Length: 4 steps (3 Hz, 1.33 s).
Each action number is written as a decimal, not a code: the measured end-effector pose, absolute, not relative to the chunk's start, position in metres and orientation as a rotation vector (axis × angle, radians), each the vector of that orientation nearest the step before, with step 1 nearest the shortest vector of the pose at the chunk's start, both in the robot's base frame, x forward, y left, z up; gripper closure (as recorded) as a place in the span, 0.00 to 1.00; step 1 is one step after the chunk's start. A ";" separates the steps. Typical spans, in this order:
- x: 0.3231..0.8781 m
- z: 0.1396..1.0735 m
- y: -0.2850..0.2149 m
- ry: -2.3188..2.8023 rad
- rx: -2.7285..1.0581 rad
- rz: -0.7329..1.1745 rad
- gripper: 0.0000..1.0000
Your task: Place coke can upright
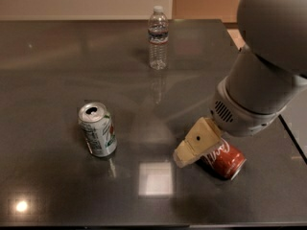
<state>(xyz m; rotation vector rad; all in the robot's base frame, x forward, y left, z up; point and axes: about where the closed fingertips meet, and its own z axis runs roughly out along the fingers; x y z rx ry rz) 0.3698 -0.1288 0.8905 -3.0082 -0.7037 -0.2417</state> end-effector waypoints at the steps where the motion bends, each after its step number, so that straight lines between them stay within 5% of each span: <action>1: 0.374 0.880 -0.136 -0.736 -3.010 -0.212 0.00; 4: 0.372 0.850 -0.143 -0.954 -3.015 -0.179 0.00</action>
Offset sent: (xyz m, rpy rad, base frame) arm 0.0092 -0.0213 -0.0375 -0.0597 0.0451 0.0688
